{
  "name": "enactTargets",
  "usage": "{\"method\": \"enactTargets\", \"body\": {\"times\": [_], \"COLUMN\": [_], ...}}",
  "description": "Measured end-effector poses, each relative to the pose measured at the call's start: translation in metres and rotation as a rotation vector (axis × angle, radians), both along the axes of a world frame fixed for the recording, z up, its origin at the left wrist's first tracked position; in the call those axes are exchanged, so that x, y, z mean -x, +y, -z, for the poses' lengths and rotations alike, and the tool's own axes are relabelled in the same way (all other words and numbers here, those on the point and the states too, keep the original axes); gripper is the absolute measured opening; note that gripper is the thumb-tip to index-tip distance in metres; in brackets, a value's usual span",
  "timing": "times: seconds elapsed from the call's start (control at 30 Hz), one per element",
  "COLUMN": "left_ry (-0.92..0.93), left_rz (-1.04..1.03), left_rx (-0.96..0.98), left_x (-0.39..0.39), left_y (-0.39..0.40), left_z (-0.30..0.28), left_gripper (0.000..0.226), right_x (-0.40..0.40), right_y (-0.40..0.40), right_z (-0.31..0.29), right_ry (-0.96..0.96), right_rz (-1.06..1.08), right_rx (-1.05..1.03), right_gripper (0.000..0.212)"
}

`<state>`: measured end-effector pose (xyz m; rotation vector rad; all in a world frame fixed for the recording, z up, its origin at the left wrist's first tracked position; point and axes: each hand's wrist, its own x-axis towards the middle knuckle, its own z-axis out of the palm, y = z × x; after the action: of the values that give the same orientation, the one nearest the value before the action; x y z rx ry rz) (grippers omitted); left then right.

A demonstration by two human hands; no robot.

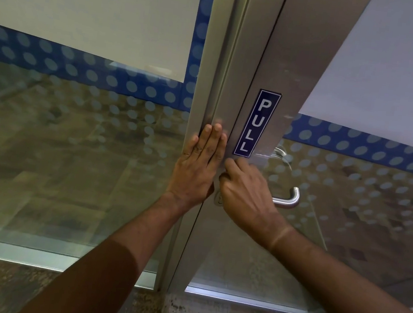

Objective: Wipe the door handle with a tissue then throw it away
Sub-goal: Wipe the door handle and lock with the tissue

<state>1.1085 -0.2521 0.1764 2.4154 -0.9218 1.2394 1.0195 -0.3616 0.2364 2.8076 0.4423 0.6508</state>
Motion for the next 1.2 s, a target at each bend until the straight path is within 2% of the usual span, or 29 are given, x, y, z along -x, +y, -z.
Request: {"method": "enactTargets", "body": {"times": [0.1, 0.2, 0.37, 0.5, 0.7, 0.83, 0.93, 1.03, 1.2], "left_ry": [0.001, 0.004, -0.012, -0.028, -0.021, -0.022, -0.013, -0.004, 0.011], "left_rz": [0.035, 0.052, 0.073, 0.103, 0.115, 0.118, 0.114, 0.107, 0.091], "left_rx": [0.011, 0.019, 0.013, 0.023, 0.031, 0.044, 0.039, 0.031, 0.020], "left_x": [0.000, -0.002, -0.004, -0.005, -0.006, -0.005, -0.004, -0.003, -0.002], "left_y": [0.000, 0.001, 0.001, 0.001, 0.001, 0.000, 0.000, 0.000, 0.000], "left_z": [0.000, 0.001, 0.002, 0.003, 0.003, 0.002, 0.001, 0.001, 0.000], "left_gripper": [0.112, 0.110, 0.102, 0.087, 0.087, 0.091, 0.094, 0.094, 0.093], "right_x": [-0.004, -0.003, 0.003, 0.001, -0.001, 0.000, -0.001, -0.004, -0.010], "right_y": [0.003, 0.001, -0.002, -0.002, -0.008, -0.012, -0.016, -0.018, -0.022], "right_z": [0.002, 0.003, 0.004, 0.004, 0.004, 0.000, -0.001, -0.002, -0.008], "right_ry": [0.023, 0.017, -0.023, -0.082, -0.180, -0.182, -0.164, -0.100, 0.042], "right_rz": [0.039, 0.061, 0.198, 0.261, 0.299, 0.309, 0.395, 0.465, 0.560], "right_rx": [0.065, 0.011, -0.361, -0.555, -0.809, -0.897, -0.947, -0.972, -0.986], "right_gripper": [0.022, 0.018, 0.013, 0.011, 0.016, 0.013, 0.008, 0.005, 0.012]}}
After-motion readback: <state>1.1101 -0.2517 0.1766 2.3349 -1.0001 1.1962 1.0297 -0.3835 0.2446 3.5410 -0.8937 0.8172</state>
